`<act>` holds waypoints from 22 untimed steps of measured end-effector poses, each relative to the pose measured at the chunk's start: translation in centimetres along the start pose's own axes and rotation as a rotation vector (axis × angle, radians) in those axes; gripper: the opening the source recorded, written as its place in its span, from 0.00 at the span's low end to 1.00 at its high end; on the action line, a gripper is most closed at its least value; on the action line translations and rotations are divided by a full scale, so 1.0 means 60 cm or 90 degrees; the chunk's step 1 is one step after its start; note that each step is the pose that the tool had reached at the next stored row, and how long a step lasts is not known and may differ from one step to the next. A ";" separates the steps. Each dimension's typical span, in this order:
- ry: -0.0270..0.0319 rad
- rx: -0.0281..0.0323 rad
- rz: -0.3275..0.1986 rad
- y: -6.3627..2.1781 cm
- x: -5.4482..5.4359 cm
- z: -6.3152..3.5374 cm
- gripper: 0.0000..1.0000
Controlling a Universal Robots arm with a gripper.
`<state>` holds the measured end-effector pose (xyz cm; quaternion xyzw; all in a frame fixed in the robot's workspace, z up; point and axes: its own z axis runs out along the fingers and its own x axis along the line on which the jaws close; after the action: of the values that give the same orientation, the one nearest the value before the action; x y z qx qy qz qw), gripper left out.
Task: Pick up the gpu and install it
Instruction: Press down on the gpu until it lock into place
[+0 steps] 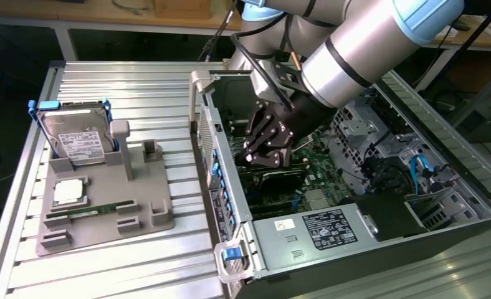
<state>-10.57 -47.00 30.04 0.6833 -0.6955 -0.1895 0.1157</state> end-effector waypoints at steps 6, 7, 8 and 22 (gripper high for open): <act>0.0000 0.0008 0.000 0.007 0.000 0.003 0.11; 0.0001 0.0008 0.000 0.007 0.000 0.003 0.11; -0.0001 0.0009 0.000 0.006 0.000 0.005 0.11; -0.0003 -0.0264 0.003 -0.002 0.001 0.009 0.11</act>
<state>-10.69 -47.00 29.47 0.6792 -0.6930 -0.2037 0.1301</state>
